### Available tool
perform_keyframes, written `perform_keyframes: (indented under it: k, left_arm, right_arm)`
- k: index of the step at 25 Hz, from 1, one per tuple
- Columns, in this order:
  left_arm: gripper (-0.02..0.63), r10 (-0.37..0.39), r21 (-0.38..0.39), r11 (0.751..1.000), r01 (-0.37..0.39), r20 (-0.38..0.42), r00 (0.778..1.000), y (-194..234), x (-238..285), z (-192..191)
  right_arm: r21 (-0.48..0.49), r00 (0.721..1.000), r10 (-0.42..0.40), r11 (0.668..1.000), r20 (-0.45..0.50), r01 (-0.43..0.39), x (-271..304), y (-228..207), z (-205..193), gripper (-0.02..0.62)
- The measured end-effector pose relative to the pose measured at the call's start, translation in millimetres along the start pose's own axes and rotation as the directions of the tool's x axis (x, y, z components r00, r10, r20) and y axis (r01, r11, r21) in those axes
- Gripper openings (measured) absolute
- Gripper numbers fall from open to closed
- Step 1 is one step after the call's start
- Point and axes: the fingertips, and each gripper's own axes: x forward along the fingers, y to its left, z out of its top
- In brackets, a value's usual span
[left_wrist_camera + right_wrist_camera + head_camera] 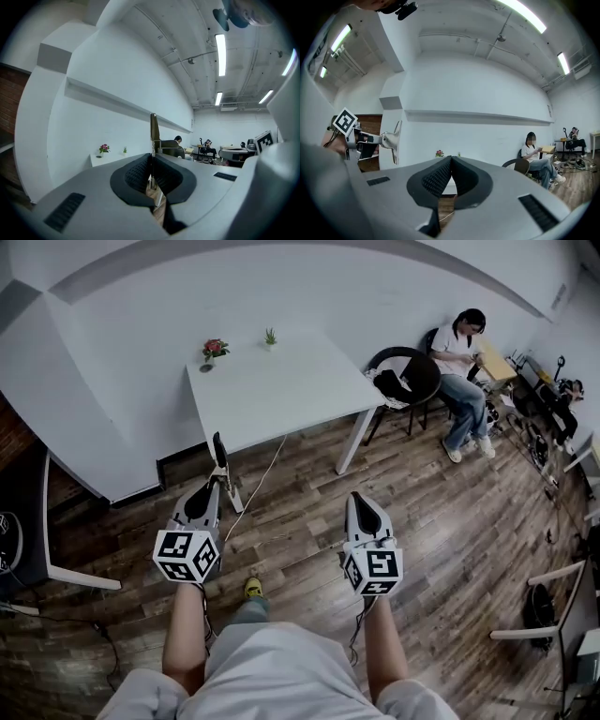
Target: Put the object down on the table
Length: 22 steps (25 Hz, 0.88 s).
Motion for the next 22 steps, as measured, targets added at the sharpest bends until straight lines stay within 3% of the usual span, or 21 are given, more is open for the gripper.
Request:
perform_keyframes:
  k: [13,22]
  left_arm:
    - [0.02,-0.046,-0.046,0.998,0.045,-0.026,0.999,118.0,94.7,9.5]
    - [0.02,-0.048,-0.087,0.995,0.045,-0.041,0.998,157.9,119.9,3.9]
  right_arm:
    - [-0.017,1.0,-0.007,1.0,-0.026,0.006,157.6,45.6,13.1,0.008]
    - [-0.027,1.0,0.015,1.0,-0.02,-0.015,212.4,66.3,24.3,0.008]
